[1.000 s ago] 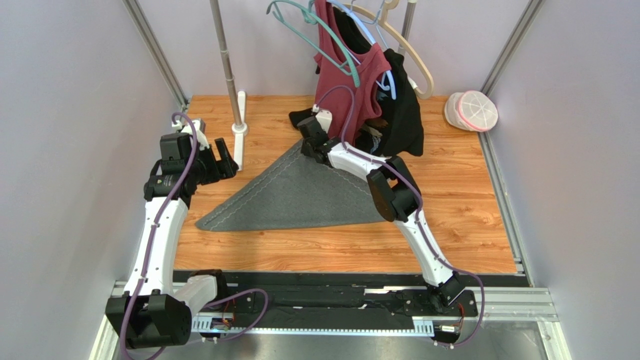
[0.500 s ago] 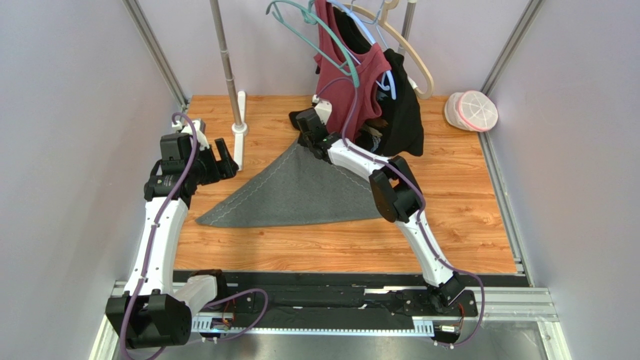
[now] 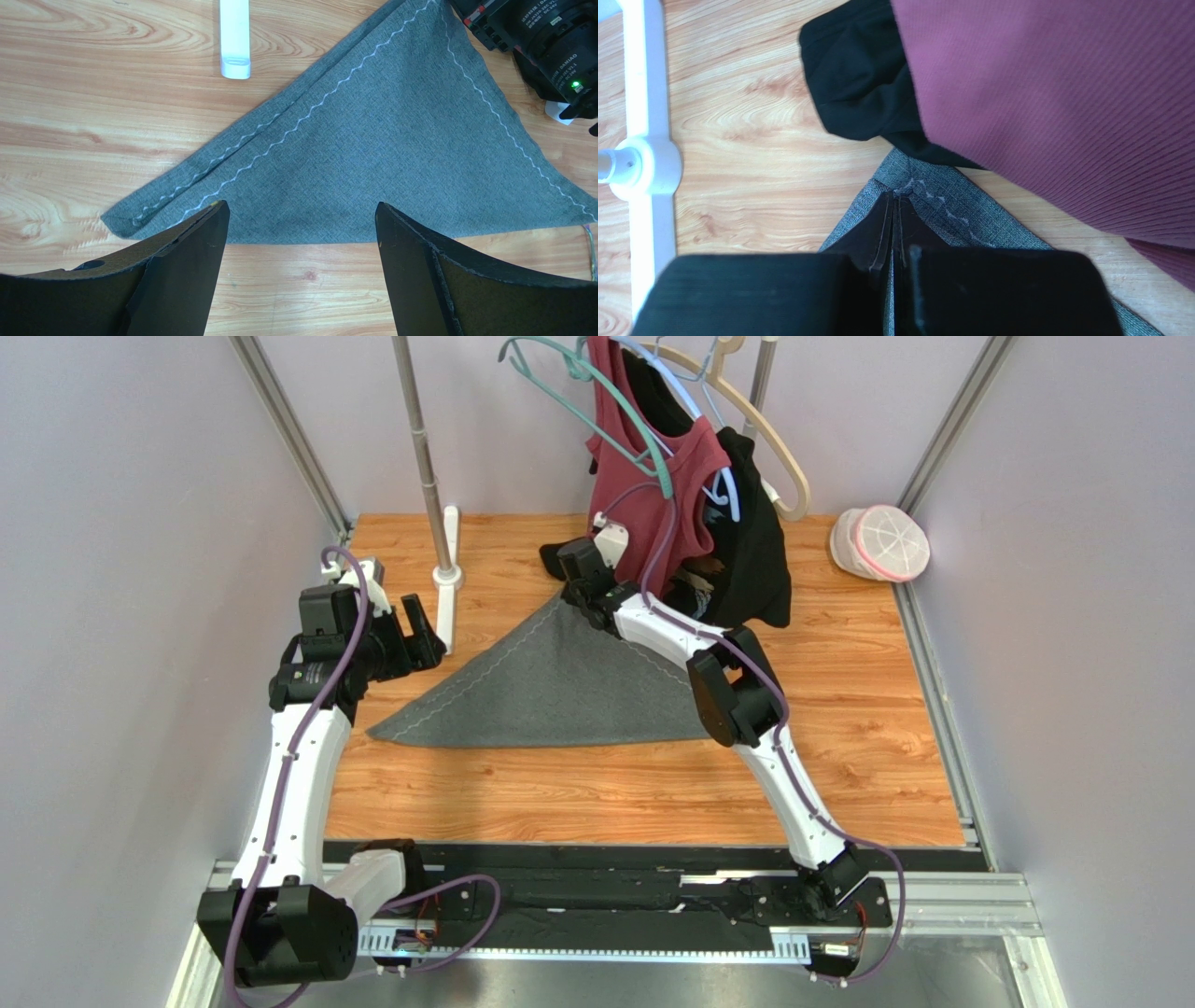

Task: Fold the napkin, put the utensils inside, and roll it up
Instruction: Fold the napkin

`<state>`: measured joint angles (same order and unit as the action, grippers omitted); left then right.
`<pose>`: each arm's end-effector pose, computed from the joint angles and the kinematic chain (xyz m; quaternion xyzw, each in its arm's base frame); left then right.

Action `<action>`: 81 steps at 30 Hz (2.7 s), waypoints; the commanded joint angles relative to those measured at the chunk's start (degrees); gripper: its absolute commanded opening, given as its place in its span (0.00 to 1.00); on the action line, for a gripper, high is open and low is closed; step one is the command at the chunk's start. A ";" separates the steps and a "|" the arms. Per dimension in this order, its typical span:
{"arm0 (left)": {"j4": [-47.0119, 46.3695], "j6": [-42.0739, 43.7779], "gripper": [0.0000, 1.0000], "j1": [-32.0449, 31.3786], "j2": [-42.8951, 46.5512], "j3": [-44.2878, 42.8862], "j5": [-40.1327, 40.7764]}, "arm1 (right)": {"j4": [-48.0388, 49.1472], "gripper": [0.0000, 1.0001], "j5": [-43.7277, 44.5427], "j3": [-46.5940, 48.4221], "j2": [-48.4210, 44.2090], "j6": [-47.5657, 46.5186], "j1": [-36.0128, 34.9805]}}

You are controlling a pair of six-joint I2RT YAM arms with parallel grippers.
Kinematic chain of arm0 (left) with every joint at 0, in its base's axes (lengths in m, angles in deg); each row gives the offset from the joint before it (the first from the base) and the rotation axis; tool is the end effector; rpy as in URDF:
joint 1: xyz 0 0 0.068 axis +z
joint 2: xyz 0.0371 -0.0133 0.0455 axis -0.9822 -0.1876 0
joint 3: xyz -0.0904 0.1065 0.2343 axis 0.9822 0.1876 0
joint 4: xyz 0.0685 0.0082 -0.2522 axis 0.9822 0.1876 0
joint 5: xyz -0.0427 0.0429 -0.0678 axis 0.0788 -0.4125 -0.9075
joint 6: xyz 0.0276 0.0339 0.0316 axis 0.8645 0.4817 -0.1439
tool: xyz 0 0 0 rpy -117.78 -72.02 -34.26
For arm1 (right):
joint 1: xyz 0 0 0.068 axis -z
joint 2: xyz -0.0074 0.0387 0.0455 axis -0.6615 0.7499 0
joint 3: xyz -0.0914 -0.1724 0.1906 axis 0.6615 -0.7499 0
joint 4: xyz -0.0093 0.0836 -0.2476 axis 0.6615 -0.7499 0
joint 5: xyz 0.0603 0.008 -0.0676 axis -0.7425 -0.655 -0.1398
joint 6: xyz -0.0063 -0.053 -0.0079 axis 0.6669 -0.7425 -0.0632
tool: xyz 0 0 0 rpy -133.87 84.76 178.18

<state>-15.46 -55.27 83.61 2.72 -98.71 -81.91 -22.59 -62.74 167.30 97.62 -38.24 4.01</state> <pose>0.2191 0.0096 0.3290 -0.1121 0.8891 -0.1360 0.4225 0.4612 0.3348 0.1676 0.1137 0.8655 0.1414 0.4669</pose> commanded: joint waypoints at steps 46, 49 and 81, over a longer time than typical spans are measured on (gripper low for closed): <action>-1.35 -0.25 0.86 -0.03 -0.44 0.08 -0.63 | 11.31 0.66 1.72 -11.11 -7.52 -1.15 -0.12; -1.35 -0.25 0.86 -0.03 -0.44 0.16 -0.62 | 12.97 0.70 1.10 -17.88 -13.49 -5.46 -2.14; -1.53 -0.69 0.86 -0.03 -0.70 0.60 -2.56 | -6.79 0.73 -8.22 -78.01 -68.35 -6.79 13.41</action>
<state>-15.46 -55.66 83.61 1.98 -98.53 -83.15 -28.95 -71.11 90.12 30.78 -46.83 16.23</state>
